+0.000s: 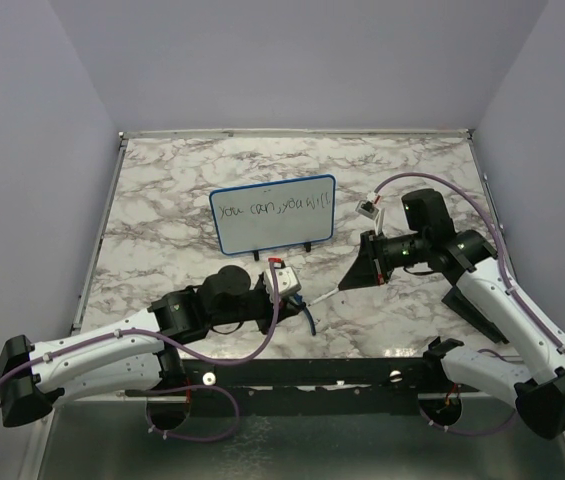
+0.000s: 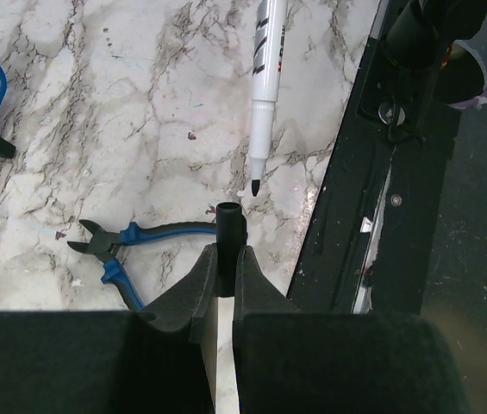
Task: Write a sentence on the whiteboard
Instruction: Close the whiteboard marker.
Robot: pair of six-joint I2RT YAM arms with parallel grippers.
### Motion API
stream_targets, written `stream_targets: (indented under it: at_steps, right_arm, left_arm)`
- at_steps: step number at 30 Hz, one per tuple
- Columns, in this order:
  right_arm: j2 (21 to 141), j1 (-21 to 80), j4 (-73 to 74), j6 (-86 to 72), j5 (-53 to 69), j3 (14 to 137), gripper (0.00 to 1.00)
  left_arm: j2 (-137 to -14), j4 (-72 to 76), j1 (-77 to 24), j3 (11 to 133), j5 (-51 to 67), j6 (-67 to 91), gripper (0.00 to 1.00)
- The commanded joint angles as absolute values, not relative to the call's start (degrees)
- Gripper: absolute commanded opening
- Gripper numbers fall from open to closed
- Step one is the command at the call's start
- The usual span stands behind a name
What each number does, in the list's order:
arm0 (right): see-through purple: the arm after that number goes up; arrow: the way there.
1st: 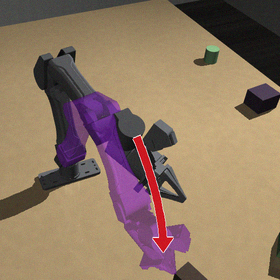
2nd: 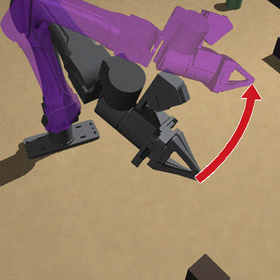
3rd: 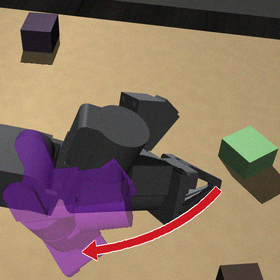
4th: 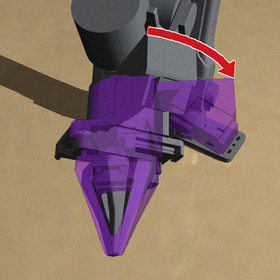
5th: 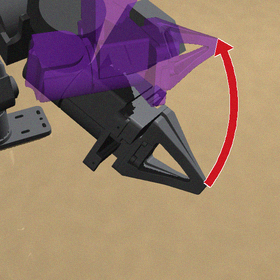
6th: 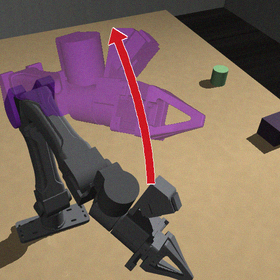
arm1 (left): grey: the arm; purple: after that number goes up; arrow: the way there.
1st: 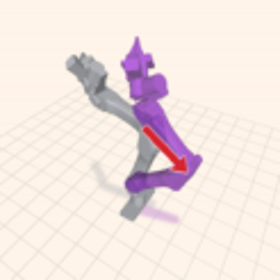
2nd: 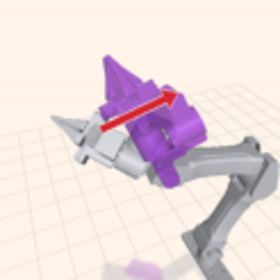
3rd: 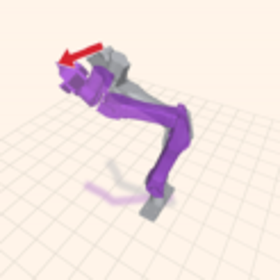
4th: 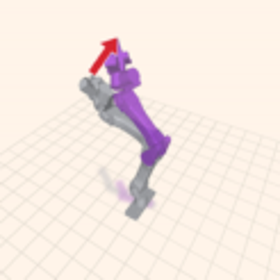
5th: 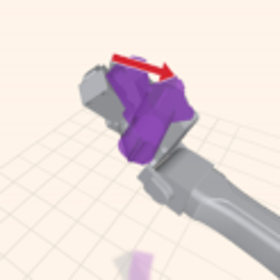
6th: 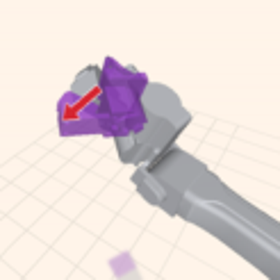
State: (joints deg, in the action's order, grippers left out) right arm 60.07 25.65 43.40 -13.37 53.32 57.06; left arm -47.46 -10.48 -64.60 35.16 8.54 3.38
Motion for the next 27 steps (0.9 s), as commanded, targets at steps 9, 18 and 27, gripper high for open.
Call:
stream_targets:
  at_steps: [9,18,27]
  right_arm:
    - [61.2,25.32,44.84,-12.05,55.32,57.37,0.01]
    - [62.13,25.38,44.82,-11.41,56.16,57.16,0.01]
    - [62.82,25.33,44.41,-11.21,56.87,56.69,0.01]
  left_arm:
    - [-47.35,-10.77,-65.79,34.89,10.02,2.29,0.0]
    - [-47.64,-10.8,-66.08,34.98,10.04,2.2,0.0]
    - [-47.99,-10.8,-66.12,35.13,10.1,2.11,0.0]
